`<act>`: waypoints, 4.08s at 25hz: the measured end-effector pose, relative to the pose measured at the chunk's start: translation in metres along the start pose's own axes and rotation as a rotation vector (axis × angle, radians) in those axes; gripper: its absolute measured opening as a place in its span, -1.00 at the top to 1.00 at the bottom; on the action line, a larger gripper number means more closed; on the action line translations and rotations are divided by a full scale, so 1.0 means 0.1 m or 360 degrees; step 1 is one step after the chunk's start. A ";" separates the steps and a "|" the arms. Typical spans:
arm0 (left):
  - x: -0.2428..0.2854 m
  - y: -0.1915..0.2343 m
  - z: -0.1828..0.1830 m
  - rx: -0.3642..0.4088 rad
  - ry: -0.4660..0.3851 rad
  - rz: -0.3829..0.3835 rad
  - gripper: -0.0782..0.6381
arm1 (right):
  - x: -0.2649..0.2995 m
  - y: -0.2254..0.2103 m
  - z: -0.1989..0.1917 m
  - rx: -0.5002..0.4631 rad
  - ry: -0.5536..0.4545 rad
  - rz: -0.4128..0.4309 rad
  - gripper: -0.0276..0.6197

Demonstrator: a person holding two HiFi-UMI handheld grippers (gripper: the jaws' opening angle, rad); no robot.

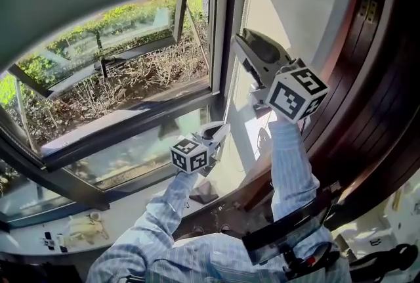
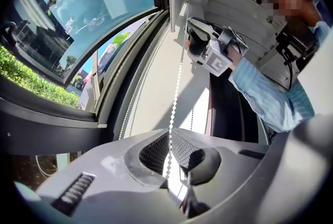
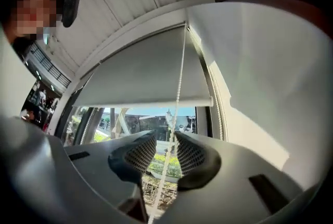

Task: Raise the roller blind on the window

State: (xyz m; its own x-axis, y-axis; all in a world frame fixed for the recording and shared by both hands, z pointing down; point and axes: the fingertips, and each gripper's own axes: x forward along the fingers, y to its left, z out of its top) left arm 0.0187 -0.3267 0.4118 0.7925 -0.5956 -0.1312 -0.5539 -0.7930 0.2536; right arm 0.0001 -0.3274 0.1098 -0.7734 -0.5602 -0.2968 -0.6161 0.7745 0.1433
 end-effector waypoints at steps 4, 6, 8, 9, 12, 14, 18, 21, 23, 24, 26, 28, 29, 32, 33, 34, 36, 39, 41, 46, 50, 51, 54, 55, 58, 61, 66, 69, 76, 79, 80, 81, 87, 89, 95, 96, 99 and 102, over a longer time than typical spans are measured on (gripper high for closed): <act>-0.02 0.02 0.02 0.0004 0.0001 -0.0006 0.75 | 0.16 -0.05 0.22 -0.0088 0.0012 -0.0064 0.61; -0.03 0.03 0.03 0.0003 -0.0008 -0.0009 0.75 | 0.19 -0.10 0.25 -0.0093 0.0020 -0.0111 0.82; -0.03 0.04 0.03 -0.0003 -0.0019 -0.0009 0.75 | 0.16 -0.13 0.25 -0.0022 -0.0017 -0.0125 0.86; -0.04 0.04 0.03 -0.0006 -0.0022 -0.0011 0.75 | 0.13 -0.14 0.25 0.0036 -0.0053 -0.0122 0.87; -0.06 0.05 -0.03 -0.0019 -0.0002 -0.0016 0.75 | 0.04 -0.18 0.21 0.0070 -0.0122 -0.0171 0.88; -0.07 0.08 -0.18 -0.0041 0.0065 -0.0003 0.75 | 0.01 -0.17 0.07 0.0024 -0.0086 -0.0211 0.88; -0.20 0.23 -0.80 -0.0135 0.0324 0.0076 0.75 | -0.08 -0.12 -0.56 0.0026 0.0052 -0.0281 0.89; -0.37 0.31 -1.32 -0.0197 0.0533 0.0123 0.75 | -0.28 -0.08 -1.07 0.0113 0.0108 -0.0332 0.89; -0.49 0.35 -1.63 -0.0250 0.0644 0.0154 0.75 | -0.38 0.01 -1.38 0.0163 0.0161 -0.0339 0.89; -0.54 0.38 -1.78 -0.0277 0.0690 0.0174 0.75 | -0.40 0.07 -1.53 0.0174 0.0194 -0.0336 0.89; -0.64 0.45 -2.04 -0.0331 0.0778 0.0226 0.75 | -0.43 0.18 -1.81 0.0175 0.0268 -0.0333 0.89; -0.75 0.51 -2.30 -0.0379 0.0883 0.0281 0.75 | -0.45 0.28 -2.08 0.0181 0.0344 -0.0341 0.89; -0.81 0.53 -2.43 -0.0397 0.0941 0.0296 0.75 | -0.48 0.32 -2.22 0.0193 0.0381 -0.0346 0.89; -1.00 0.49 -2.77 -0.0364 0.1082 0.0256 0.75 | -0.58 0.40 -2.62 0.0231 0.0497 -0.0376 0.89; -1.06 0.46 -2.85 -0.0323 0.1103 0.0236 0.75 | -0.63 0.41 -2.77 0.0240 0.0540 -0.0388 0.89; -1.11 0.44 -2.90 -0.0287 0.1108 0.0229 0.75 | -0.69 0.42 -2.90 0.0251 0.0582 -0.0397 0.89; -1.16 0.43 -2.93 -0.0273 0.1090 0.0243 0.75 | -0.79 0.43 -3.15 0.0280 0.0655 -0.0412 0.89; -1.19 0.46 -2.90 -0.0292 0.1066 0.0265 0.75 | -0.92 0.43 -3.45 0.0322 0.0731 -0.0443 0.89; -1.20 0.49 -2.85 -0.0273 0.1068 0.0272 0.74 | -0.98 0.43 -3.60 0.0386 0.0753 -0.0466 0.89; -1.18 0.47 -2.69 -0.0303 0.0986 0.0290 0.74 | -1.01 0.51 -3.81 0.0598 0.0743 -0.0476 0.89; -1.10 0.38 -2.39 -0.0280 0.0797 0.0275 0.74 | -0.91 0.67 -3.69 0.0590 0.0718 -0.0358 0.88; -1.09 0.36 -2.29 -0.0272 0.0731 0.0268 0.74 | -0.91 0.73 -3.69 0.0541 0.0718 -0.0337 0.88; -1.11 0.29 -2.05 -0.0265 0.0550 0.0276 0.74 | -1.06 0.93 -3.85 0.0432 0.0791 -0.0344 0.87; -1.14 0.28 -1.98 -0.0260 0.0507 0.0285 0.74 | -1.13 0.99 -3.92 0.0431 0.0813 -0.0364 0.84; -1.24 0.26 -1.80 -0.0225 0.0402 0.0315 0.74 | -1.35 1.17 -4.07 0.0496 0.0842 -0.0455 0.64; -1.40 0.21 -1.68 -0.0229 0.0301 0.0320 0.71 | -1.56 1.30 -4.00 0.0583 0.0770 -0.0588 0.59; -1.58 0.07 -1.50 -0.0264 0.0192 0.0270 0.71 | -1.67 1.52 -3.70 0.0573 0.0664 -0.0613 0.59; -1.61 -0.08 -1.43 -0.0195 0.0201 0.0246 0.71 | -1.72 1.56 -3.59 0.0495 0.0669 -0.0605 0.59; -1.84 -0.61 -1.24 -0.0165 0.0126 0.0292 0.71 | -1.90 1.81 -3.29 0.0433 0.0669 -0.0548 0.65; -1.95 -1.01 -1.20 -0.0161 0.0073 0.0303 0.72 | -2.19 1.98 -3.22 0.0447 0.0688 -0.0511 0.73; -1.99 -1.17 -1.21 -0.0167 0.0059 0.0300 0.71 | -2.31 2.06 -3.21 0.0451 0.0703 -0.0498 0.74; -2.04 -1.33 -1.22 -0.0189 0.0042 0.0295 0.72 | -2.44 2.14 -3.19 0.0451 0.0722 -0.0485 0.76; -2.54 -2.19 -1.35 -0.0297 -0.0045 0.0399 0.72 | -3.14 2.84 -3.05 0.0502 0.0809 -0.0370 0.86; -2.69 -2.37 -1.44 -0.0248 -0.0022 0.0465 0.72 | -3.31 3.02 -3.04 0.0532 0.0817 -0.0335 0.86; -3.08 -2.75 -1.52 -0.0172 -0.0012 0.0571 0.72 | -3.57 3.48 -2.88 0.0526 0.0792 -0.0249 0.86; -3.13 -2.78 -1.50 -0.0159 -0.0019 0.0578 0.72 | -3.57 3.54 -2.85 0.0514 0.0787 -0.0239 0.86; -3.24 -2.85 -1.46 -0.0127 -0.0028 0.0573 0.72 | -3.59 3.71 -2.79 0.0453 0.0791 -0.0214 0.86; -3.33 -2.92 -1.44 -0.0114 -0.0026 0.0540 0.72 | -3.60 3.86 -2.76 0.0409 0.0792 -0.0214 0.86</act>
State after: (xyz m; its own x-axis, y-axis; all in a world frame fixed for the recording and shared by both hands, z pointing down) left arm -0.0464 0.1218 0.5193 0.5618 -0.8261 -0.0434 -0.7653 -0.5389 0.3519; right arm -0.0005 0.0921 0.5322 -0.7064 -0.6812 0.1924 -0.7057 0.6987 -0.1175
